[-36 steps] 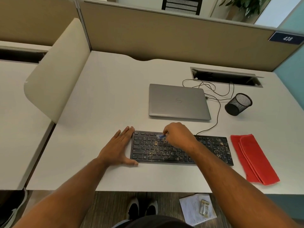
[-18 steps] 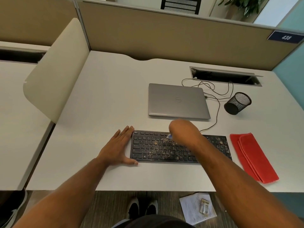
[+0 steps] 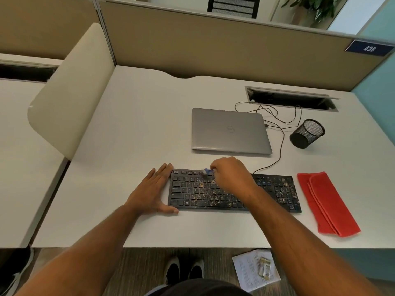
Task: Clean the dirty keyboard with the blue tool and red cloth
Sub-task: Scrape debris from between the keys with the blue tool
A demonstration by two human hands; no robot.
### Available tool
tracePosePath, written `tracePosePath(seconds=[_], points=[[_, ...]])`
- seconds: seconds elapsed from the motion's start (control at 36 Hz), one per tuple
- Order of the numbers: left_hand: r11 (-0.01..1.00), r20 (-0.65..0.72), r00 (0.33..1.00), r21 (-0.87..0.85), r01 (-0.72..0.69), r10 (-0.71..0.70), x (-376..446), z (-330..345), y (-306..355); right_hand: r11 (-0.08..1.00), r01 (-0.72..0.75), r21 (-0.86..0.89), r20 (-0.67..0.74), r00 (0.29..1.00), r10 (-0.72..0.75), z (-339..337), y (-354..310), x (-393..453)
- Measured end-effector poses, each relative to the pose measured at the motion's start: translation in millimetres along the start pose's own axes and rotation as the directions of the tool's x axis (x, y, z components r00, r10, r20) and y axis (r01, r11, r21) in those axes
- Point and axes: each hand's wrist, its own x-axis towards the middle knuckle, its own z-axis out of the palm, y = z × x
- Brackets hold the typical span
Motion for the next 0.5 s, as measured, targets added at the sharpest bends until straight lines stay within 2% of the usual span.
tracePosePath(seconds=[0.06,0.28,0.42,0.5], points=[[1.000,-0.001,1.000,0.002,-0.001,0.001,-0.5,0.2,0.1,0.998,-0.043,0.046,0.003,0.999,0.042,6.7,-0.1,-2.5],[1.000,-0.007,1.000,0.001,-0.002,0.002,-0.5,0.7,-0.3,0.976,-0.154,0.153,0.221,0.968,0.118,5.2,-1.8,-7.1],[1.000,-0.003,1.000,0.007,-0.001,0.001,-0.4,0.1,0.5,0.978,-0.142,0.155,0.051,0.989,0.136,6.5,1.9,-0.4],[1.000,0.001,1.000,0.007,0.002,-0.002,-0.2,0.0,0.7,0.985,-0.128,0.113,0.105,0.988,0.117,10.5,-0.4,-3.1]])
